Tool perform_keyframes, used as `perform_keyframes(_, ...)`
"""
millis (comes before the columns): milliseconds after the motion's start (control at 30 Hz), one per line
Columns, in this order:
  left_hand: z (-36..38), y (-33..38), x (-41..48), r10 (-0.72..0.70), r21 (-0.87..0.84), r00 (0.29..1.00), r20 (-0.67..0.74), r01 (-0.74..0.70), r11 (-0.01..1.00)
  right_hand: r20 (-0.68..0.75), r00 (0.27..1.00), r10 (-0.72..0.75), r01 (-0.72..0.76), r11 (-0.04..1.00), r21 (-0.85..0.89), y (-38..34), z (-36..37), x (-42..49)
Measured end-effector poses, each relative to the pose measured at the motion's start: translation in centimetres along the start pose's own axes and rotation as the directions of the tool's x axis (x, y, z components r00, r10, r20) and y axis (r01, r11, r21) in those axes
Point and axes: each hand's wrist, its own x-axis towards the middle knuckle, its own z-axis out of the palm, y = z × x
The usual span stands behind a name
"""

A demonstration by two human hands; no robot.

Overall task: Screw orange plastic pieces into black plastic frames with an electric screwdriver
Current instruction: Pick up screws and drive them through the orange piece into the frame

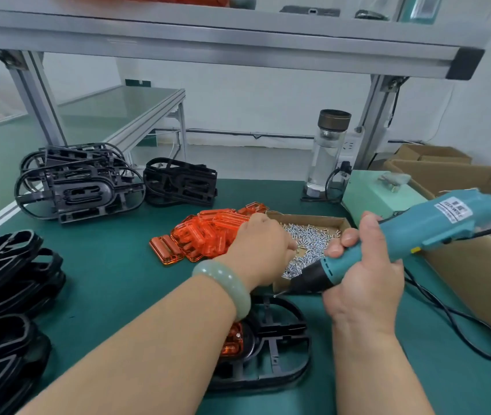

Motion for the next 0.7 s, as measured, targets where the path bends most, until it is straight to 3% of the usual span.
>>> perform_keyframes(133, 0.7, 0.4, 1.1, -0.059, 0.162, 0.990, 0.131, 0.037, 0.986, 0.011, 0.999, -0.040, 0.041, 0.998, -0.044, 0.2, 0.1, -0.1)
perform_keyframes(333, 1.2, 0.4, 1.5, -0.041, 0.123, 0.999, -0.020, 0.043, 0.991, 0.025, 0.998, -0.055, 0.056, 0.997, -0.048, 0.4, 0.3, -0.3)
perform_keyframes(500, 0.2, -0.2, 1.1, -0.045, -0.043, 0.988, -0.150, 0.039, 0.998, 0.025, 0.998, -0.049, 0.050, 0.998, -0.045, 0.7, 0.5, -0.7)
perform_keyframes(567, -0.5, -0.2, 0.6, -0.072, -0.200, 0.971, -0.229, 0.025, 0.980, 0.018, 0.999, -0.043, 0.043, 0.998, -0.047, 0.8, 0.6, -0.8)
perform_keyframes(633, -1.3, -0.6, -0.2, -0.188, -0.452, 0.926, -0.328, 0.021, 0.892, 0.017, 1.000, -0.025, 0.026, 0.999, -0.042, 0.8, 0.6, -0.9)
perform_keyframes(700, -2.2, -1.4, -1.5, -0.360, -0.673, 0.859, -0.363, 0.025, 0.739, 0.025, 1.000, 0.006, -0.005, 1.000, -0.026, 0.8, 0.6, -1.0)
